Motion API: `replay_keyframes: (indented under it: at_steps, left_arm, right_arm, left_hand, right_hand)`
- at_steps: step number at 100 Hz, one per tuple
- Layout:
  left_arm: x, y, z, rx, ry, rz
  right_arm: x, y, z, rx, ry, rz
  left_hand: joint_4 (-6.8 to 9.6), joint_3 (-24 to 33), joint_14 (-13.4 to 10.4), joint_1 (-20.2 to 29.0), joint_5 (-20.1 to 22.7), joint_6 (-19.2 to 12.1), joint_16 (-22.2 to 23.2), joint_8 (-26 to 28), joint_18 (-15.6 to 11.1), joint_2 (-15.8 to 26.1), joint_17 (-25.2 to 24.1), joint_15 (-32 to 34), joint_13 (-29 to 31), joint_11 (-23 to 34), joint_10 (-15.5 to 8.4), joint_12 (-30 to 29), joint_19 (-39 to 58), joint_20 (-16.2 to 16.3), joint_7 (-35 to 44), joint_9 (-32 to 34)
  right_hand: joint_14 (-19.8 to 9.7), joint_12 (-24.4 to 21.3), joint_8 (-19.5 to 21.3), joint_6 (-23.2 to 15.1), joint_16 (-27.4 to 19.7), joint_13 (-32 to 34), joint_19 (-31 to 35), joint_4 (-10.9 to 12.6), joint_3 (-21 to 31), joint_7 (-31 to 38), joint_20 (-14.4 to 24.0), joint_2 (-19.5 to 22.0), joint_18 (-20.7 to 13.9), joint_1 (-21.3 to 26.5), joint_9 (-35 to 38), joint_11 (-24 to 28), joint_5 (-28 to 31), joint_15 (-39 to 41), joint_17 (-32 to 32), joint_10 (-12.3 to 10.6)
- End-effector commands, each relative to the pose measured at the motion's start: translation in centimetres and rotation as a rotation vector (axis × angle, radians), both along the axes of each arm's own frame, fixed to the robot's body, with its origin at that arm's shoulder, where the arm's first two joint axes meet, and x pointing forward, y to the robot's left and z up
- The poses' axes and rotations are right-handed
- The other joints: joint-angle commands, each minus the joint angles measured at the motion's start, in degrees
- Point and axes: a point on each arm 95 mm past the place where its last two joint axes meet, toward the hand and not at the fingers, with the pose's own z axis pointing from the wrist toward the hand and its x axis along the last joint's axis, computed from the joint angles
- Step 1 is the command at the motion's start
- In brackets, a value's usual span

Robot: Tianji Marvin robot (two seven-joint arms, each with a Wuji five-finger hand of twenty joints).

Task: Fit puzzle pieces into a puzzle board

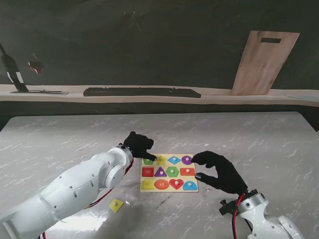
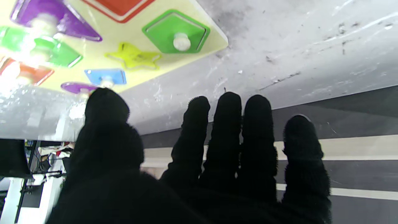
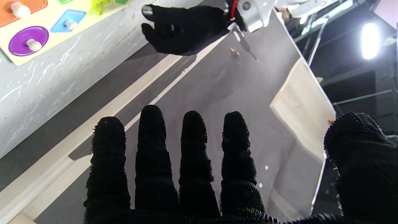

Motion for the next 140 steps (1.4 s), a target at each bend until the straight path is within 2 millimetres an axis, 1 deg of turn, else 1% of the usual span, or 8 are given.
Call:
replay_keyframes:
  at_steps: [1, 14, 42, 93, 96, 99, 118, 140]
  left_arm:
    - [-0.6, 1.4, -0.2, 0.0, 0.012, 0.005]
    - [-1.9, 3.3, 0.9, -0.011, 0.01, 0.011]
    - [-5.0, 7.5, 2.7, -0.063, 0.002, 0.023]
    - [-8.3, 15.3, 2.3, -0.172, -0.008, 0.095]
    - [-8.4, 15.7, 2.2, -0.165, 0.002, 0.091]
    - [-8.6, 16.1, 2.1, -0.155, 0.018, 0.089]
    - [-9.6, 17.9, 1.0, -0.067, 0.065, 0.085]
    - [-10.8, 18.9, -0.2, -0.014, 0.069, 0.077]
  right_arm:
    - [-0.3, 0.2, -0.2, -0.002, 0.0, 0.007]
    - [-0.4, 0.4, -0.2, -0.011, -0.004, 0.013]
    - [-0.2, 1.5, -0.4, -0.05, -0.016, 0.017]
    - [0.1, 1.8, -0.9, -0.182, -0.06, 0.017]
    - [0.1, 1.8, -0.9, -0.186, -0.062, 0.016]
    - [0.1, 1.8, -0.9, -0.191, -0.066, 0.015]
    - [0.0, 2.0, -0.9, -0.208, -0.066, 0.015]
    - [0.2, 2.5, -1.1, -0.219, -0.051, 0.025]
  left_hand:
    - [1.94, -2.5, 3.3, 1.8, -2.2, 1.0, -0.5, -1.3, 1.3, 1.4, -1.7, -1.6, -1.6, -2.9, 2.2, -1.8, -0.9, 0.0, -1.8, -2.6]
    - [2.2, -2.0, 3.3, 4.1, -3.3, 0.8, -1.5, -2.3, 0.2, 0.9, -4.5, -4.5, -3.8, -9.0, 2.6, -7.2, -2.4, -0.8, -4.6, -5.6]
    - [2.38, -1.5, 2.5, 5.8, -4.1, 0.5, -2.0, -3.2, -0.6, 0.8, -3.8, -5.8, -4.3, -12.0, 2.2, -10.5, -1.9, -0.9, -6.9, -7.4]
    - [3.26, 2.1, 0.4, 12.3, -3.5, 0.1, -3.7, -3.7, -3.4, -0.4, -7.0, -13.0, -8.9, -13.9, 0.8, -11.7, -4.1, -2.6, -9.3, -9.9]
    - [2.05, 18.3, 0.2, 5.2, -3.2, -0.1, -2.7, -3.1, -3.6, -3.8, -6.6, -12.9, -8.3, -13.5, 0.5, -10.9, -4.2, -2.9, -8.6, -9.3]
    - [1.89, 21.6, -0.1, 4.4, -3.1, -0.3, -2.8, -3.1, -3.7, -4.3, -6.6, -13.0, -8.4, -13.5, 0.2, -11.0, -4.1, -2.9, -8.7, -9.3]
    - [1.47, 23.5, -1.1, 5.1, -3.0, -1.1, -3.0, -2.8, -4.7, -4.8, -6.8, -13.5, -8.3, -13.4, -0.7, -10.9, -4.9, -3.2, -7.6, -8.8]
    - [-1.08, 25.0, -2.0, 9.4, -2.3, -3.3, -2.6, -2.1, -4.9, -8.5, -6.6, -13.1, -7.0, -12.5, -1.9, -10.3, -5.3, -3.2, -4.8, -7.2]
  right_hand:
    - [-1.1, 0.5, 0.3, -0.5, 0.8, 0.5, 0.6, 1.8, -0.9, -1.1, 1.1, 1.0, -0.8, 0.0, 1.3, 0.3, 1.0, 1.1, -0.6, 0.8]
    - [-1.7, 0.5, 0.3, -0.3, 1.1, 0.4, 0.6, 1.9, -0.9, -1.1, 1.1, 1.0, -0.8, -0.1, 1.2, 0.3, 1.0, 1.5, -0.6, 0.7]
    - [-2.1, 0.5, -1.5, 0.2, 1.4, 0.2, 0.5, 1.9, -0.8, -4.4, 1.1, 1.1, -1.2, -0.4, 0.1, 0.2, -3.3, 2.0, -0.6, 0.5]
    - [-2.6, 0.6, -2.4, -0.9, 1.6, -0.2, 0.4, 2.0, -0.9, -4.2, 1.1, 1.4, -1.6, -0.7, -1.5, 0.6, -5.4, 2.3, -0.7, 0.0]
    - [-2.7, 0.6, -2.4, -0.9, 1.6, -0.2, 0.3, 2.0, -0.9, -4.2, 1.1, 1.4, -1.5, -0.6, -1.5, 0.6, -5.4, 2.2, -0.7, -0.1]
    - [-2.7, 0.6, -2.4, -1.0, 1.6, -0.2, 0.3, 2.0, -0.9, -4.2, 1.1, 1.5, -1.5, -0.7, -1.5, 0.7, -5.3, 2.3, -0.7, -0.1]
    - [-2.7, 0.6, -2.5, -0.9, 1.6, -0.1, 0.3, 2.0, -1.0, -3.9, 1.2, 1.5, -1.5, -0.6, -1.4, 0.6, -4.8, 2.2, -0.7, 0.0]
    - [-2.7, 0.5, -2.6, -0.9, 1.6, -0.1, 0.3, 2.0, -1.0, -3.8, 1.2, 1.5, -1.4, -0.6, -1.3, 0.6, -4.5, 2.2, -0.7, 0.0]
